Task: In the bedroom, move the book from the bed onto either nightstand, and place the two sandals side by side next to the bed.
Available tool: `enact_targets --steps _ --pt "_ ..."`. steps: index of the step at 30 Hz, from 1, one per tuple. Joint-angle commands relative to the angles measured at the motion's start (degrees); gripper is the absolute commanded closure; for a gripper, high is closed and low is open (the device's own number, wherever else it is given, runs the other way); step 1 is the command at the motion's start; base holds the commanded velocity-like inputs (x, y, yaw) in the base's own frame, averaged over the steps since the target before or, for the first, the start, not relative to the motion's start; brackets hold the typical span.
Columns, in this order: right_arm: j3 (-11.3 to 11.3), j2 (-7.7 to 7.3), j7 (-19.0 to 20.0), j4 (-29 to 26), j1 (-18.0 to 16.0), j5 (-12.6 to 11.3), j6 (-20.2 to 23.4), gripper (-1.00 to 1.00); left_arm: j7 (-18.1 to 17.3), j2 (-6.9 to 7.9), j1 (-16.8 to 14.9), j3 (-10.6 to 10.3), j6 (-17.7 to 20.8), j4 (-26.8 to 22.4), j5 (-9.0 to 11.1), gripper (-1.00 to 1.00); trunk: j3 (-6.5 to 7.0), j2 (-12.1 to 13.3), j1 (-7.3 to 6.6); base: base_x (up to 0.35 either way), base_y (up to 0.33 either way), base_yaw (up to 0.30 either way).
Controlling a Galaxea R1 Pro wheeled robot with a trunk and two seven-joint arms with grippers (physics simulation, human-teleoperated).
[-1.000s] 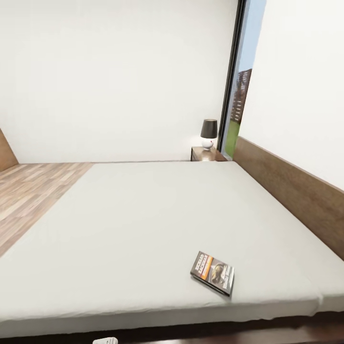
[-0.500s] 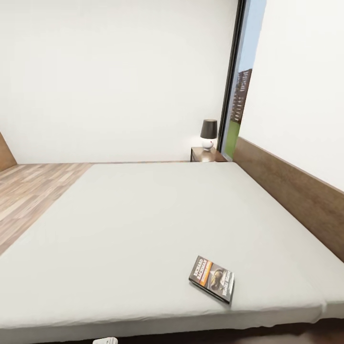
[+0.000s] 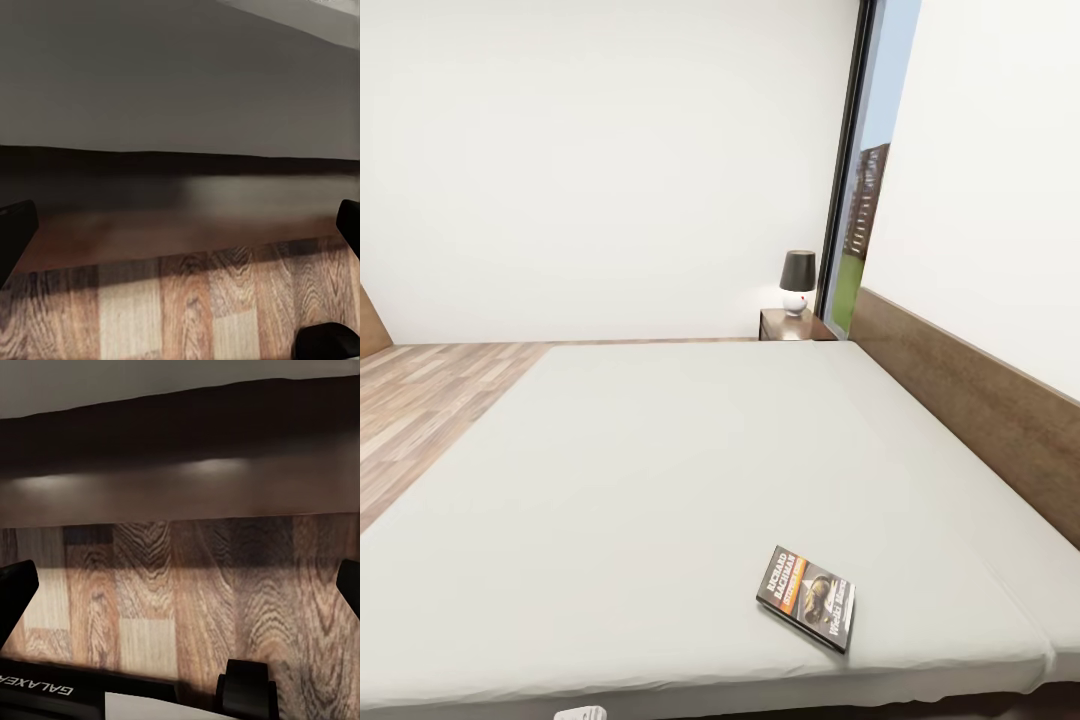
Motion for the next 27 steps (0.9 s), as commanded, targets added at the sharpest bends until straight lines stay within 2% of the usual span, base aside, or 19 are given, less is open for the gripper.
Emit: enact_targets --steps 1,27 --pt "0.5 -0.01 0.2 0.1 -0.1 -0.6 -0.3 -1.00 -0.3 0.01 0.0 0.1 0.0 0.1 0.4 -1.00 -0.05 0.0 -0.01 0.004 0.000 0.000" --pt "0.5 -0.01 0.2 0.1 -0.1 -0.6 -0.3 -1.00 -0.3 -0.05 0.0 0.0 0.0 0.1 0.4 -1.00 -0.05 0.0 -0.01 0.000 0.000 0.000"
